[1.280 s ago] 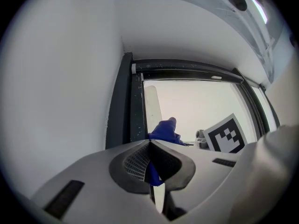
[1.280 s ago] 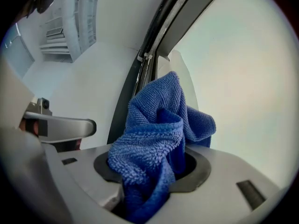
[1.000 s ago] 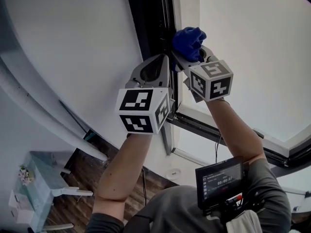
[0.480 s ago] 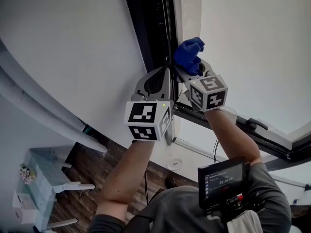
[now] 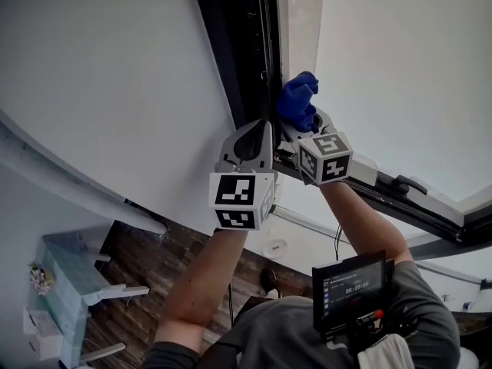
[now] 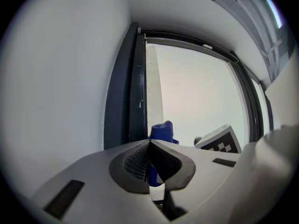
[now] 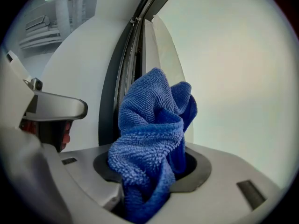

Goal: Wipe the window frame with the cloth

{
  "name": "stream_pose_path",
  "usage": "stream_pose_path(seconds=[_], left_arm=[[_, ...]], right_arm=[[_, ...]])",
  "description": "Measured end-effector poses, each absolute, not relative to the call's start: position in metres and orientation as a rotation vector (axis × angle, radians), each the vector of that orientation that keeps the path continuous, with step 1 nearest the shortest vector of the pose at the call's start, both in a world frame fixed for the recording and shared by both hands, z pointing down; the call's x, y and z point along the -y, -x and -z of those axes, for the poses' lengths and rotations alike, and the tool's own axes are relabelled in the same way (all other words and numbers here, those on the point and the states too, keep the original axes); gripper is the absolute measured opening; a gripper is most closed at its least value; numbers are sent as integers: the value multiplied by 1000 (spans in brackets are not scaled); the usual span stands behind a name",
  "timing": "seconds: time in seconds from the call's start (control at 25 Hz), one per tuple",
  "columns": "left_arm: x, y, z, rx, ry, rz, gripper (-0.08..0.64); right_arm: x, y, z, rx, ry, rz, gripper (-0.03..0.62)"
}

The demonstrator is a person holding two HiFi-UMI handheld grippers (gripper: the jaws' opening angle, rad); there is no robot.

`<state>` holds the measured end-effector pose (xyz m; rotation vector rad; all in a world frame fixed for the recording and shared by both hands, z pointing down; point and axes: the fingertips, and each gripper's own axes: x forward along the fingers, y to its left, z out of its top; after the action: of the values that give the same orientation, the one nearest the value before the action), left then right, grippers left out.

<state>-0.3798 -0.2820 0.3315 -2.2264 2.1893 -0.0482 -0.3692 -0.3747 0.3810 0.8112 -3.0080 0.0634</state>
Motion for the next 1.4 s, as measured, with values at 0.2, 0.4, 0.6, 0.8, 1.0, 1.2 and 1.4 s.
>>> stream_pose_path(seconds=[0.2,0.4,0.6,0.8,1.0,1.2,1.4], left_arm=[[281,375,-357,-2190,2264,81,9],[281,379,-382,-2227,2260,109,9],[278,376,-402,-2239,2287,117,9],[276,371,-418,-2234,2311,141,9],[273,368,-429,-2245,2323,177,9],[273,367,-419,-2233,2319,158,9],[255,360,-426,-2204,2348,166,9]], right_arm=[[374,369,-423,2915,-807,-116,215],[374,369,-470,2820,-801,-201,216],[374,366,-506,2744,-797,-277,216],[373,362,-526,2679,-780,-350,215],[369,363,-527,2651,-724,-377,215],[359,349,-507,2658,-706,-345,216],[338,315,-458,2703,-696,-301,216]])
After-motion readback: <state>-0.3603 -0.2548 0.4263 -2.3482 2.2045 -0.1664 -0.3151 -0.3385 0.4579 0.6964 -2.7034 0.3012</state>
